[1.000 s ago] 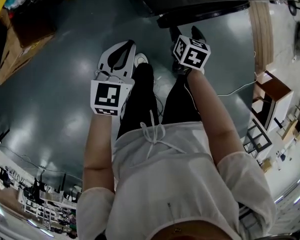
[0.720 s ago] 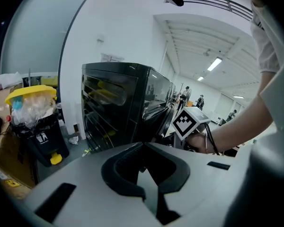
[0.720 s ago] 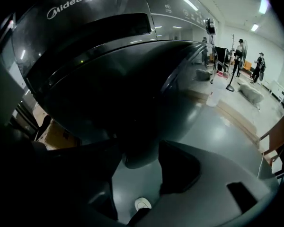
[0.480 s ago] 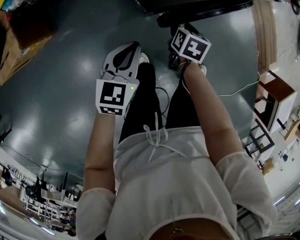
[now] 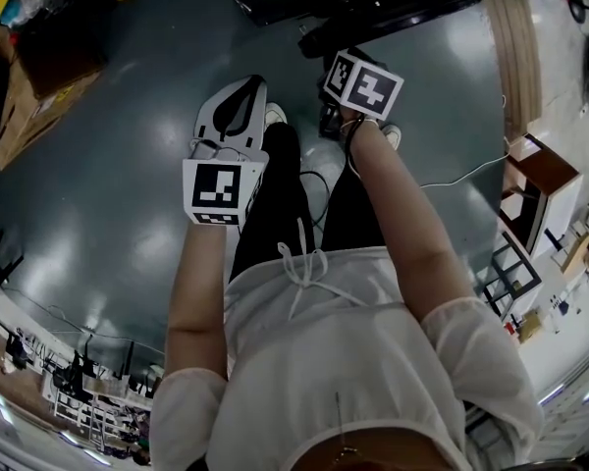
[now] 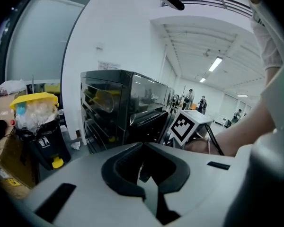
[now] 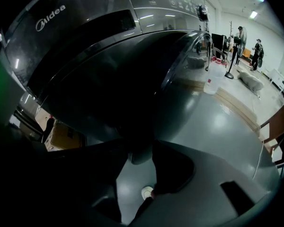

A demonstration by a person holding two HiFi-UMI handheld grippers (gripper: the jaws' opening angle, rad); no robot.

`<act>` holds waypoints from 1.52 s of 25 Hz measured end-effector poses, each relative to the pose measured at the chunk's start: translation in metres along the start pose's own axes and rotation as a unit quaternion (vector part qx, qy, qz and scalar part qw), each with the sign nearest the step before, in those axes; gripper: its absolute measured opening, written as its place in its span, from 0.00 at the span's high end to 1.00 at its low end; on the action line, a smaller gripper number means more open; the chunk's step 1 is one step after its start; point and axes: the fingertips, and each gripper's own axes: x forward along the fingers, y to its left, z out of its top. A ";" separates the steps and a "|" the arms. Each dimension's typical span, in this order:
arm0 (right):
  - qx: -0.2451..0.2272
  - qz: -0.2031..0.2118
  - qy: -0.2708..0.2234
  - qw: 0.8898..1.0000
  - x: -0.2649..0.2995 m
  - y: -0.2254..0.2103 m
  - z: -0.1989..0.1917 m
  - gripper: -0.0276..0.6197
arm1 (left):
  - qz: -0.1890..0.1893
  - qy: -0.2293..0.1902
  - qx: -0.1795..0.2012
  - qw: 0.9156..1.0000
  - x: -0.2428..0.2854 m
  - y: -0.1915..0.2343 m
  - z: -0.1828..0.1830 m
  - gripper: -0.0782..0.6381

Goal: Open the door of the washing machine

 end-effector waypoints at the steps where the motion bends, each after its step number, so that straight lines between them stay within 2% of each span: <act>1: 0.002 0.001 0.003 1.000 -0.003 -0.004 -0.004 0.70 | 0.001 0.000 -0.002 1.000 0.000 -0.003 0.000 0.86; 4: 0.004 0.006 0.010 1.000 -0.012 -0.020 -0.014 0.71 | 0.002 0.002 -0.007 1.000 0.003 -0.017 0.000 0.86; 14: 0.010 0.024 0.026 0.999 -0.036 -0.065 -0.050 0.75 | 0.008 0.007 0.014 1.000 0.015 -0.065 -0.007 0.86; 18: 0.008 0.035 0.042 0.998 -0.051 -0.094 -0.067 0.76 | -0.003 -0.004 0.005 1.000 0.027 -0.103 -0.002 0.86; 23: 0.006 0.037 0.053 0.998 -0.069 -0.141 -0.084 0.78 | -0.028 -0.025 0.017 0.999 0.047 -0.157 0.006 0.86; 29: 0.002 0.026 0.051 0.998 -0.090 -0.199 -0.093 0.81 | -0.049 -0.042 0.055 0.996 0.064 -0.211 0.015 0.86; 34: -0.006 0.015 0.049 0.999 -0.106 -0.248 -0.096 0.82 | -0.081 -0.010 0.081 0.993 0.078 -0.261 0.020 0.86; 38: -0.031 0.009 0.044 0.999 -0.115 -0.288 -0.098 0.82 | -0.101 -0.020 0.107 0.989 0.094 -0.301 0.029 0.86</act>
